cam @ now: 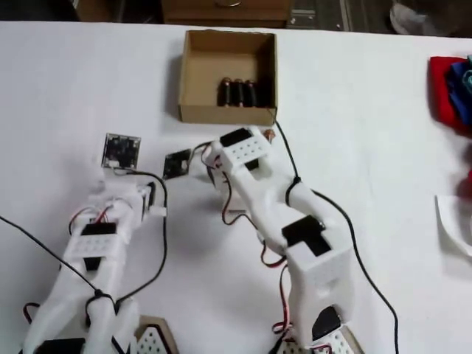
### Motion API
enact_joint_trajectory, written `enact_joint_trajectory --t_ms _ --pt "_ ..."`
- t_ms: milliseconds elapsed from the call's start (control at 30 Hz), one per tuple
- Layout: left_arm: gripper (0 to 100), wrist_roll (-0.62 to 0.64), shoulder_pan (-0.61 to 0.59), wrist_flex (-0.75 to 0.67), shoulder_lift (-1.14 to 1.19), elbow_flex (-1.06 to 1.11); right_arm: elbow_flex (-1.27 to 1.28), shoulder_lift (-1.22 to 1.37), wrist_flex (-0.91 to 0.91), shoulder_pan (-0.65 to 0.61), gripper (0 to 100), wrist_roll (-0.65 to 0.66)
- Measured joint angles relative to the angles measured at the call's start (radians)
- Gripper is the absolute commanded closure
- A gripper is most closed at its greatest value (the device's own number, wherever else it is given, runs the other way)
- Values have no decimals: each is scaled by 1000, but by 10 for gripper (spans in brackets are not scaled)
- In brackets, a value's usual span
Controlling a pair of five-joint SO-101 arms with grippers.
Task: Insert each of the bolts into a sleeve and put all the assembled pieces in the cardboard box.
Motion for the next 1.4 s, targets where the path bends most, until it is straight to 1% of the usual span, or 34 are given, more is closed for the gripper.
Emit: enact_joint_trajectory --t_ms 100,200,333,400,500,533,567,600,767,933,1067,1200,1300,1400 --pt "782 0 0 0 0 0 -32 32 3 0 874 -14" --pt "782 0 0 0 0 0 -71 60 49 -2 821 -46" --pt "782 0 0 0 0 0 -118 106 115 -9 812 -51" --pt "782 0 0 0 0 0 -144 130 138 -12 840 -51" --pt "782 0 0 0 0 0 -186 158 169 -9 996 -52" --pt "782 0 0 0 0 0 -201 164 170 -5 971 -52" --pt "782 0 0 0 0 0 -215 170 172 -2 967 -55" --pt "782 0 0 0 0 0 -219 173 172 0 982 -55" --pt "782 0 0 0 0 0 -253 172 192 2 978 -81" --pt "782 0 0 0 0 0 -256 75 215 48 978 -249" --pt "782 0 0 0 0 0 -247 -137 219 126 978 -385" --pt "782 -25 0 15 0 -14 -141 -371 190 226 978 -552" --pt "782 -31 18 123 8 -117 -6 -537 120 330 978 -709" --pt "782 -11 95 296 87 -304 147 -680 28 442 978 -847"
